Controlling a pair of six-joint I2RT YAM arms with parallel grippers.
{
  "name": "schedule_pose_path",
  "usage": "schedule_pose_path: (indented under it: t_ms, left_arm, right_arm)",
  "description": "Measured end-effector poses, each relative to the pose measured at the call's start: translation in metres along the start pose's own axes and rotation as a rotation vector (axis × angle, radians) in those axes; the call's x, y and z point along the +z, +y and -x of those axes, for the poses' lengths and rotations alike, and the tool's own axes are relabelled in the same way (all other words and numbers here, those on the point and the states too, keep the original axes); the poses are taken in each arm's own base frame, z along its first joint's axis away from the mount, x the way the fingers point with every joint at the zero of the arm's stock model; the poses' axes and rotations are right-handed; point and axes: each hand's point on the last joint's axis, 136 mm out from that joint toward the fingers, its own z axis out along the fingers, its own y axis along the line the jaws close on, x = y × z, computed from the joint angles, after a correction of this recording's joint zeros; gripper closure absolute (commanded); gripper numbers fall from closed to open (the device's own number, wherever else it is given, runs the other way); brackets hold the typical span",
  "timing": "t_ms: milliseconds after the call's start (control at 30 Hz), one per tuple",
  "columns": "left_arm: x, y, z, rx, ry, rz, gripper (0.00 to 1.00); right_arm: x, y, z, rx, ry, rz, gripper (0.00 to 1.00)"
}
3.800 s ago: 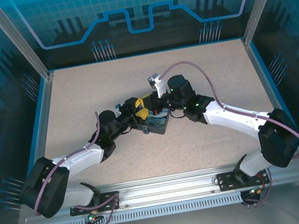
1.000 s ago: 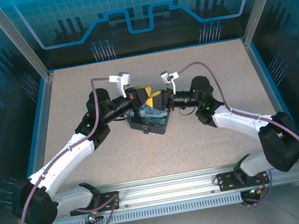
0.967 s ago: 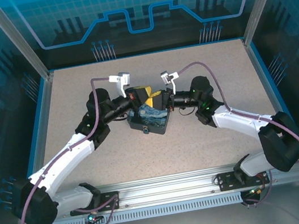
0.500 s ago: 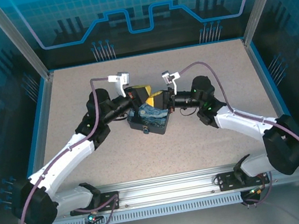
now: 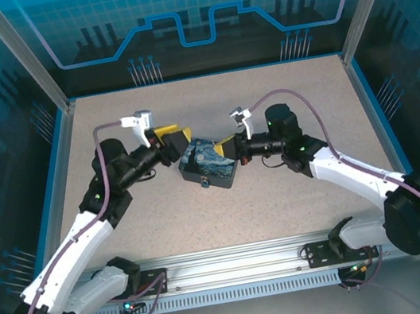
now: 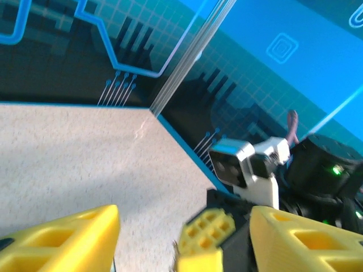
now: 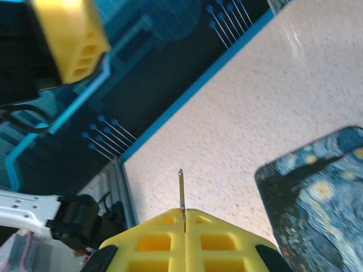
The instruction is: Unlock the padlock with the key
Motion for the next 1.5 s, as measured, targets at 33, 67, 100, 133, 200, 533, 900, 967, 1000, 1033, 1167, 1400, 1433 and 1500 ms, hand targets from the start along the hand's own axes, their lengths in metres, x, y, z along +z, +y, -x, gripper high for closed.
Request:
schedule_pose_path:
  t_ms: [33, 67, 100, 133, 200, 533, 900, 967, 1000, 1033, 1167, 1400, 1433, 1500]
  left_arm:
    - [-0.003, 0.004, -0.009, 0.0, 0.017, 0.008, 0.3]
    - [-0.006, 0.009, -0.022, -0.003, 0.048, 0.019, 0.28]
    - [-0.008, 0.016, -0.037, -0.009, 0.08, 0.031, 0.26]
    - [-0.009, 0.023, -0.05, -0.019, 0.109, 0.042, 0.26]
    - [-0.013, 0.04, -0.085, -0.051, 0.183, 0.073, 0.23]
    - [-0.019, 0.094, -0.184, -0.127, 0.375, 0.154, 0.15]
    - [-0.005, 0.125, -0.222, -0.037, 0.437, 0.198, 0.15]
    - [-0.003, 0.127, -0.226, 0.012, 0.445, 0.212, 0.16]
    - [-0.001, 0.129, -0.228, 0.039, 0.445, 0.22, 0.16]
    - [0.0, 0.13, -0.229, 0.058, 0.443, 0.227, 0.16]
    - [0.005, 0.14, -0.236, 0.123, 0.451, 0.269, 0.19]
    - [0.012, 0.156, -0.262, 0.211, 0.501, 0.334, 0.2]
    - [0.013, 0.158, -0.264, 0.227, 0.499, 0.345, 0.2]
    - [0.016, 0.161, -0.266, 0.259, 0.489, 0.366, 0.2]
  right_arm:
    - [0.004, -0.006, -0.004, 0.015, 0.014, -0.01, 1.0]
    - [0.009, -0.015, -0.011, 0.035, 0.034, -0.024, 1.0]
    - [0.015, -0.023, -0.017, 0.06, 0.053, -0.036, 1.0]
    - [0.019, -0.031, -0.024, 0.085, 0.072, -0.048, 1.0]
    - [0.028, -0.047, -0.038, 0.138, 0.109, -0.074, 1.0]
    - [0.056, -0.096, -0.079, 0.323, 0.203, -0.158, 1.0]
    - [0.078, -0.117, -0.071, 0.353, 0.197, -0.189, 1.0]
    - [0.08, -0.119, -0.07, 0.355, 0.198, -0.193, 1.0]
    - [0.081, -0.12, -0.07, 0.356, 0.198, -0.194, 1.0]
    - [0.082, -0.121, -0.069, 0.358, 0.198, -0.195, 1.0]
    - [0.083, -0.123, -0.067, 0.358, 0.193, -0.208, 1.0]
    - [0.083, -0.124, -0.068, 0.367, 0.204, -0.218, 1.0]
    - [0.083, -0.124, -0.067, 0.367, 0.204, -0.219, 1.0]
    - [0.083, -0.124, -0.068, 0.367, 0.205, -0.218, 1.0]
